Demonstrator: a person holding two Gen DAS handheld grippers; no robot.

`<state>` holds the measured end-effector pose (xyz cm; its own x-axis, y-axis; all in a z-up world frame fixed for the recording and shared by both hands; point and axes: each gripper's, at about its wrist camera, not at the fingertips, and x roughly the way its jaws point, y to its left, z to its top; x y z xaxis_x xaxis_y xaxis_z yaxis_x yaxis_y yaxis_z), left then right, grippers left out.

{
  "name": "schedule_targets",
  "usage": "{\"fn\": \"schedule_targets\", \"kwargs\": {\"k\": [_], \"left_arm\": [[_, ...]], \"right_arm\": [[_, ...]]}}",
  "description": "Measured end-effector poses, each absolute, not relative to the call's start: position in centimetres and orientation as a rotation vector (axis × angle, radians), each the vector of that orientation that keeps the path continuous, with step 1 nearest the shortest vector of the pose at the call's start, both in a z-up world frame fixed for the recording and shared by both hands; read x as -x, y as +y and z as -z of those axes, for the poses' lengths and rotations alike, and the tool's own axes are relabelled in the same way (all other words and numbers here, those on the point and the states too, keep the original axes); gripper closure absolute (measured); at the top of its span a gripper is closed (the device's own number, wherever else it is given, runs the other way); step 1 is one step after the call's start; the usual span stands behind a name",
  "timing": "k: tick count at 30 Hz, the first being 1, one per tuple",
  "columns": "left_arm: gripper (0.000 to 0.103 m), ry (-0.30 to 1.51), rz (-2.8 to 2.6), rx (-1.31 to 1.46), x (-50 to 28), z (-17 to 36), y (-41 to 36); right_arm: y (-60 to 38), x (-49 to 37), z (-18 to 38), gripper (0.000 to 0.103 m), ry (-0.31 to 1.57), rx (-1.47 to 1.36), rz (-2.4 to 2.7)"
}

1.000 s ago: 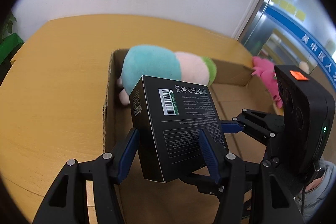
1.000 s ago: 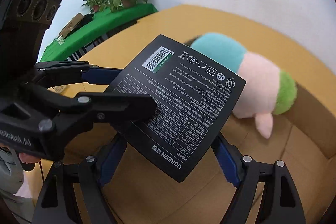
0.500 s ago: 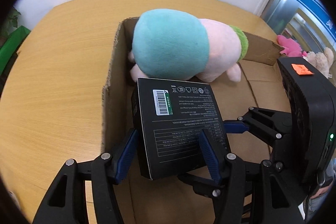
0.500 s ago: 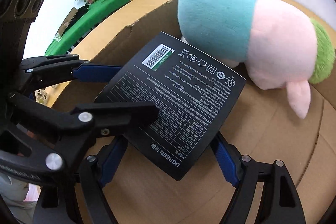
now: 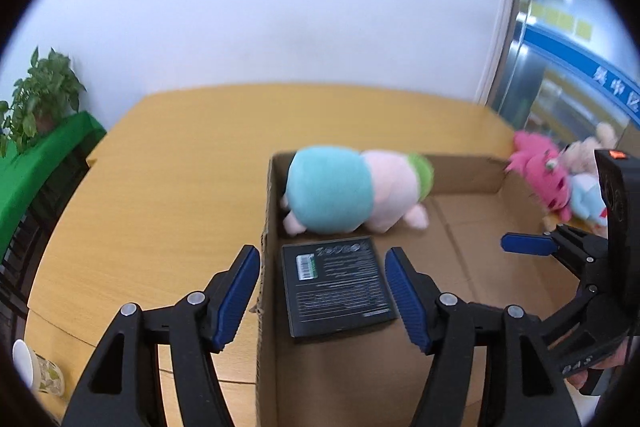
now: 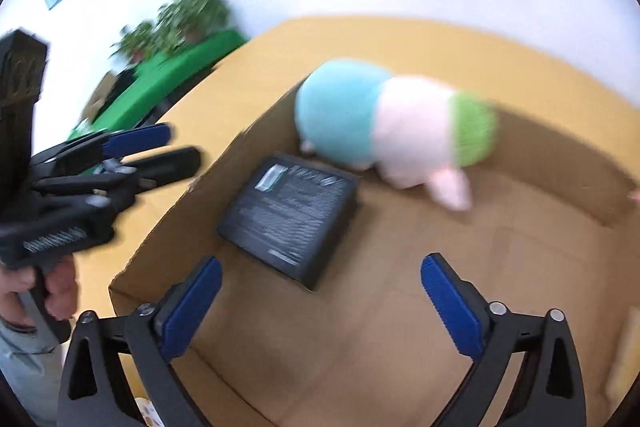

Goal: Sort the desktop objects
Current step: 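Raise the open left tool away from the cardboard box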

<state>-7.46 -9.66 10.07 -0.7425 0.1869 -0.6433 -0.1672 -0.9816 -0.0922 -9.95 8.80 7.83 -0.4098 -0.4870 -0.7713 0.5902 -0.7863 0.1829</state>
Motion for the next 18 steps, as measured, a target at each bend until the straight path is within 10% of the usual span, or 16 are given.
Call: {"fn": "schedule_targets", "kwargs": {"k": [4,18], "left_arm": [[0.023,-0.061,-2.802,0.854,4.1,-12.2,-8.0],[0.023,-0.009,-2.757,0.768,-2.0,-12.3,-2.8]], "right_arm": [[12.3,4.8,-10.8,0.0,0.213,-1.019,2.373],[15.9,-4.5,-12.4,0.0,0.192,-0.963,2.489]]}}
